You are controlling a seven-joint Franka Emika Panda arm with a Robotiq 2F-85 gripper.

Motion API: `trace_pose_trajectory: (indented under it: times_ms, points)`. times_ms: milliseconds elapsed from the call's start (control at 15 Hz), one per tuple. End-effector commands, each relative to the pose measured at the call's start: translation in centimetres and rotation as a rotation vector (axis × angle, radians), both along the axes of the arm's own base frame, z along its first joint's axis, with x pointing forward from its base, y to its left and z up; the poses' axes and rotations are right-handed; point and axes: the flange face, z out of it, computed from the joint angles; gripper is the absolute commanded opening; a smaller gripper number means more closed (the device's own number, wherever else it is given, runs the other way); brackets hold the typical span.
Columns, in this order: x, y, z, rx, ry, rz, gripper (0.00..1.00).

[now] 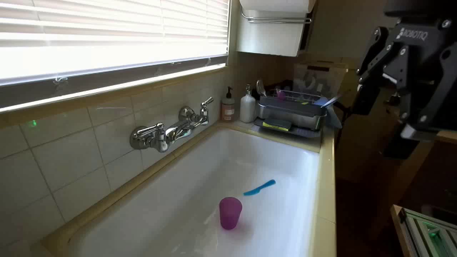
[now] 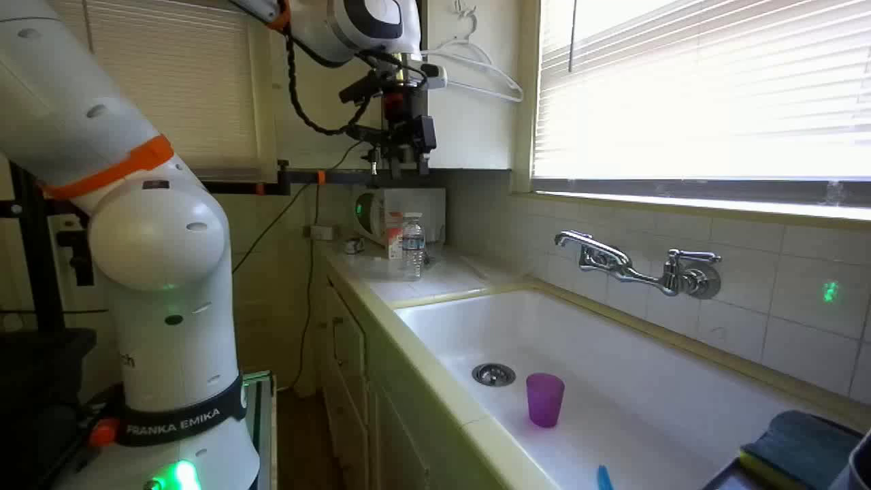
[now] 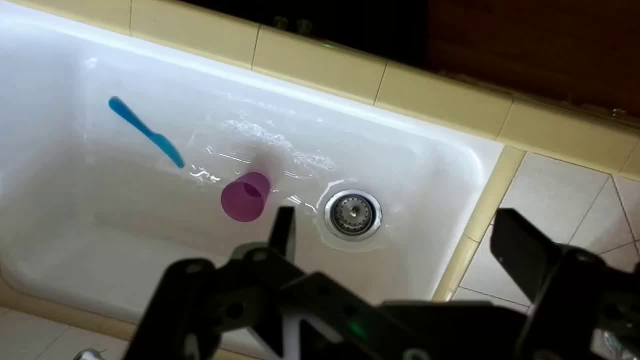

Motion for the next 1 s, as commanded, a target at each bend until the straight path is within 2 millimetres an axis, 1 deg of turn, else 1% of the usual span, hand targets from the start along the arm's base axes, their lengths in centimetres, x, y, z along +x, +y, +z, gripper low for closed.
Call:
trace_pose_trajectory:
  times_ms: [0,333,400,533,667,800,933]
  points:
    - [0.0,0.0,0.1,-0.001,0.001,0.0,1.0]
    - [0.0,0.0,0.1,-0.001,0.001,0.0,1.0]
    - [0.3,-0.3,0.0,-0.002,-0.009,-0.027,1.0]
    - [1.5,-2.4,-0.3,0.01,-0.032,-0.141,1.0]
    - [2.8,-5.1,-0.9,0.023,-0.045,-0.263,1.0]
    - [4.0,-7.9,-1.7,0.053,-0.053,-0.37,1.0]
    - [5.5,-10.5,-3.0,0.105,-0.05,-0.445,1.0]
